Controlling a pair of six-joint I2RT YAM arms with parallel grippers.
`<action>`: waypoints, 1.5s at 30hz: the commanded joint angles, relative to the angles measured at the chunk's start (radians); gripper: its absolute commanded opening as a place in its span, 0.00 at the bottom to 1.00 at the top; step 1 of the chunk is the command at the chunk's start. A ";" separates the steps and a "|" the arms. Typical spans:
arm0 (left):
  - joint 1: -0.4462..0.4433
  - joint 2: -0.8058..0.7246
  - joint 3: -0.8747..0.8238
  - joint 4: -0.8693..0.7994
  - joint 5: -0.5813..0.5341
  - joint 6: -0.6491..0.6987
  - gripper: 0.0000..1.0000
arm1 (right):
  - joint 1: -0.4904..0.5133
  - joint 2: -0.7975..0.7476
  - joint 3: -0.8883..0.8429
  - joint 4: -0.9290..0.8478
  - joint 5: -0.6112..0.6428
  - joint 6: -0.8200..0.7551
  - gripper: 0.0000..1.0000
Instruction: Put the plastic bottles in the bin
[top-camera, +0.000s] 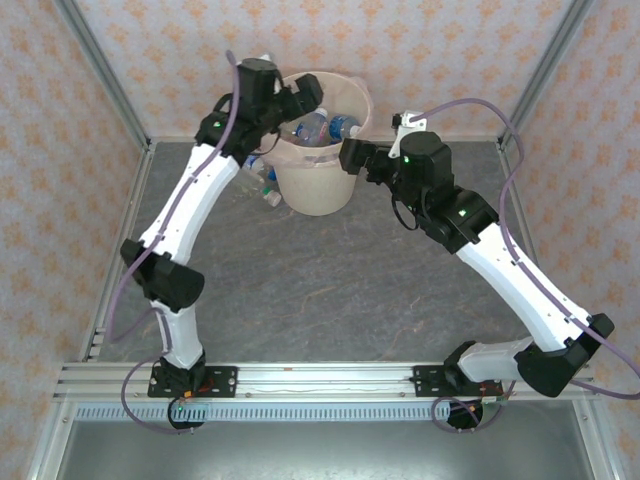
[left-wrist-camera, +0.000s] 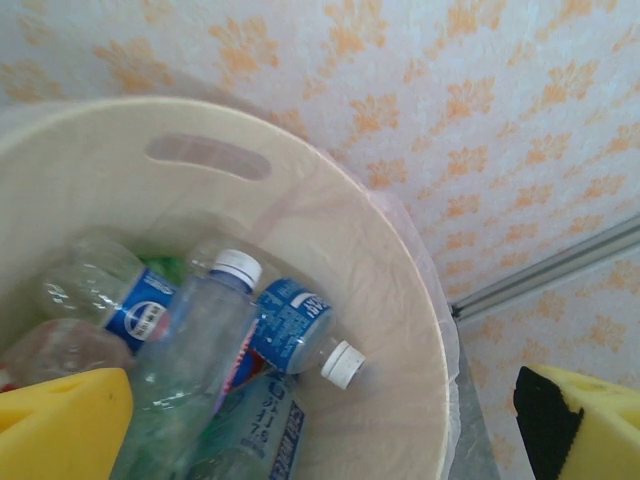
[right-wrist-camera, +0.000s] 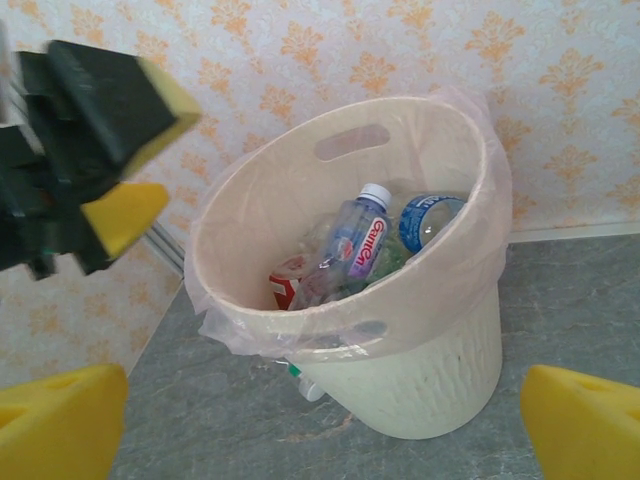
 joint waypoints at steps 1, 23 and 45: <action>0.039 -0.084 -0.087 0.021 -0.072 0.006 0.99 | 0.007 0.003 -0.012 0.040 -0.033 0.012 1.00; 0.314 -0.285 -0.780 0.244 -0.081 -0.184 0.91 | 0.068 0.078 0.067 0.035 -0.045 0.005 1.00; 0.332 0.257 -0.489 0.251 0.019 -0.203 0.89 | 0.078 0.118 0.111 -0.003 0.044 -0.025 1.00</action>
